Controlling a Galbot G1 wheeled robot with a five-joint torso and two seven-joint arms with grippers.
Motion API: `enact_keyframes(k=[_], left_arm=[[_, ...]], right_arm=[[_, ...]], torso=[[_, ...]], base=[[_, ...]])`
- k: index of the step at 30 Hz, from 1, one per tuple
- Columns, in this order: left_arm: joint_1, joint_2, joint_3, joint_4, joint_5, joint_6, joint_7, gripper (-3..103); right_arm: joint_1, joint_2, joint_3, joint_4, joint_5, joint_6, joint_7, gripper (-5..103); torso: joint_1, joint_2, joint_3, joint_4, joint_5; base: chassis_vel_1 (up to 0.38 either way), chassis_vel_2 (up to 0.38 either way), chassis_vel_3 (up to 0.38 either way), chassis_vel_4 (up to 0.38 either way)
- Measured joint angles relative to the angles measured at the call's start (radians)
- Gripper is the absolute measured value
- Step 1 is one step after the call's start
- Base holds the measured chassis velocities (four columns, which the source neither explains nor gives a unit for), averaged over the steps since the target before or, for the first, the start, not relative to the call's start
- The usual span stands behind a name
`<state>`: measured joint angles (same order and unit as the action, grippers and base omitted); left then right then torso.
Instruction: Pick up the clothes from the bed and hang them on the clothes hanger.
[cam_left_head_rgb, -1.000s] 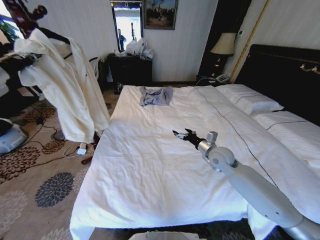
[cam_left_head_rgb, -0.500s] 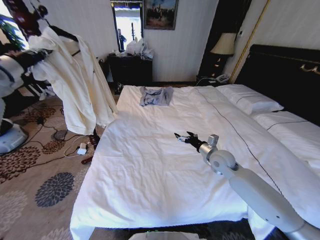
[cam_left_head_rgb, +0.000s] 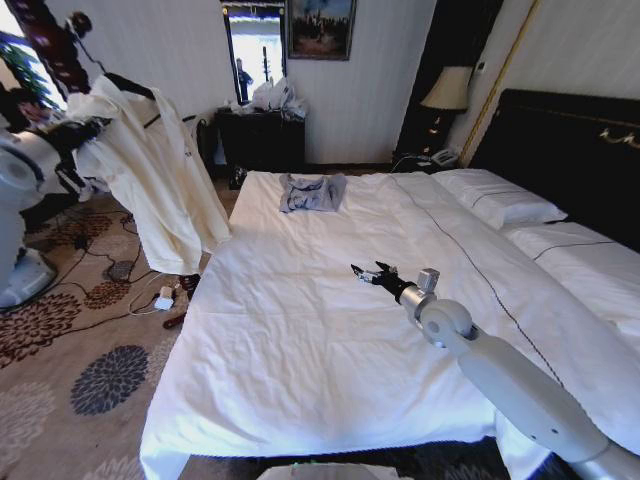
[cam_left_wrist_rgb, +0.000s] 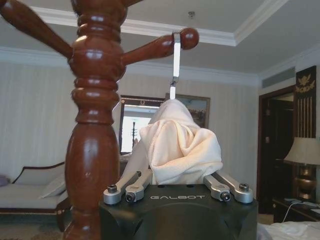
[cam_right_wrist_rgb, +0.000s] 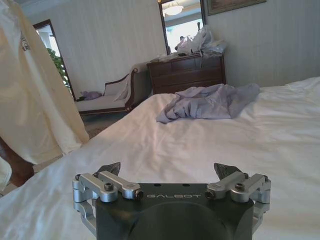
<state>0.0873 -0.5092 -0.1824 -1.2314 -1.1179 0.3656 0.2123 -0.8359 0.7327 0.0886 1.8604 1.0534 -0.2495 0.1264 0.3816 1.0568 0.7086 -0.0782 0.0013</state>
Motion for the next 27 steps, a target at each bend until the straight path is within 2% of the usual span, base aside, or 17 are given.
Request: enact_keyframes(k=[4, 6, 7, 8, 9, 10, 11, 14, 16, 17, 20, 22, 25, 27], left_arm=[[0.038, 0.014, -0.02, -0.023, -0.003, -0.004, -0.016, 17], [0.069, 0.026, -0.038, -0.038, -0.008, -0.005, -0.03, 26], [0.069, 0.026, -0.038, -0.038, -0.008, -0.005, -0.03, 26], [0.075, 0.031, -0.046, -0.047, -0.012, -0.007, -0.034, 32], [0.086, 0.043, -0.063, -0.066, -0.017, -0.015, -0.043, 36], [0.095, 0.053, -0.074, -0.085, -0.019, -0.021, -0.054, 42], [0.095, 0.053, -0.074, -0.085, -0.019, -0.021, -0.054, 42], [0.129, 0.089, -0.103, -0.153, -0.031, -0.024, -0.078, 58], [0.141, 0.102, -0.113, -0.177, -0.035, -0.024, -0.086, 58], [0.163, 0.119, -0.129, -0.212, -0.039, -0.022, -0.1, 64], [0.232, 0.158, -0.185, -0.303, -0.041, -0.002, -0.133, 80], [0.266, 0.169, -0.21, -0.333, -0.041, 0.009, -0.145, 80], [0.367, 0.187, -0.268, -0.458, -0.04, 0.056, -0.189, 96], [0.378, 0.186, -0.273, -0.48, -0.042, 0.061, -0.197, 98]], right_arm=[[0.005, 0.005, -0.006, 0.001, 0.001, 0.0, 0.001, 100], [0.002, 0.007, -0.009, 0.005, 0.001, 0.0, 0.004, 100], [0.002, 0.007, -0.009, 0.005, 0.001, 0.0, 0.004, 100], [0.0, 0.007, -0.009, 0.006, 0.002, 0.0, 0.004, 100], [-0.004, 0.006, -0.009, 0.01, 0.002, 0.0, 0.006, 100], [-0.007, 0.005, -0.008, 0.012, 0.001, 0.0, 0.008, 100], [-0.007, 0.005, -0.008, 0.012, 0.001, 0.0, 0.008, 100], [-0.013, 0.002, -0.003, 0.02, 0.002, -0.003, 0.016, 100], [-0.014, 0.002, -0.002, 0.023, 0.002, -0.003, 0.018, 100], [-0.017, 0.002, 0.001, 0.027, 0.002, -0.004, 0.019, 100], [-0.027, 0.007, 0.008, 0.034, 0.002, -0.005, 0.022, 100], [-0.031, 0.009, 0.011, 0.036, 0.002, -0.003, 0.022, 100], [-0.05, 0.02, 0.033, 0.036, 0.002, 0.041, 0.003, 100], [-0.055, 0.022, 0.04, 0.036, 0.002, 0.048, -0.004, 100]], torso=[[0.0, 0.0, 0.0, 0.0003, -0.0008], [0.0, 0.0, 0.001, 0.0013, -0.0041], [0.0, 0.0, 0.001, 0.0013, -0.0041], [0.0, 0.0, 0.001, 0.0015, -0.004], [0.0, 0.0, 0.001, 0.0014, -0.0017], [0.0, 0.0, 0.001, 0.0012, -0.0014], [0.0, 0.0, 0.001, 0.0012, -0.0014], [0.0, 0.0, 0.001, 0.0, -0.0014], [0.0, 0.0, 0.001, 0.0002, -0.0015], [0.0, 0.0, 0.001, 0.0007, -0.0014], [0.0, 0.0, 0.0, 0.0004, -0.0011], [0.0, 0.0, 0.0, 0.0004, -0.0009], [0.0, 0.0, 0.0, 0.0009, -0.0014], [0.0, 0.0, 0.0, 0.0009, -0.0012]], base=[[0.0, 0.0, 0.0, 0.0], [0.0, 0.0, 0.0, 0.0], [0.0, 0.0, 0.0, 0.0], [0.0, 0.0, 0.0, 0.0], [0.0, 0.0, 0.0, 0.0], [0.0, 0.0, 0.0, 0.0], [0.0, 0.0, 0.0, 0.0], [0.0, 0.0, 0.0, 0.0], [0.0, 0.0, 0.0, 0.0], [0.0, 0.0, 0.0, 0.0], [0.0, 0.0, 0.0, 0.0], [0.0, 0.0, 0.0, 0.0], [0.0, 0.0, 0.0, 0.0], [0.0, 0.0, 0.0, 0.0]])
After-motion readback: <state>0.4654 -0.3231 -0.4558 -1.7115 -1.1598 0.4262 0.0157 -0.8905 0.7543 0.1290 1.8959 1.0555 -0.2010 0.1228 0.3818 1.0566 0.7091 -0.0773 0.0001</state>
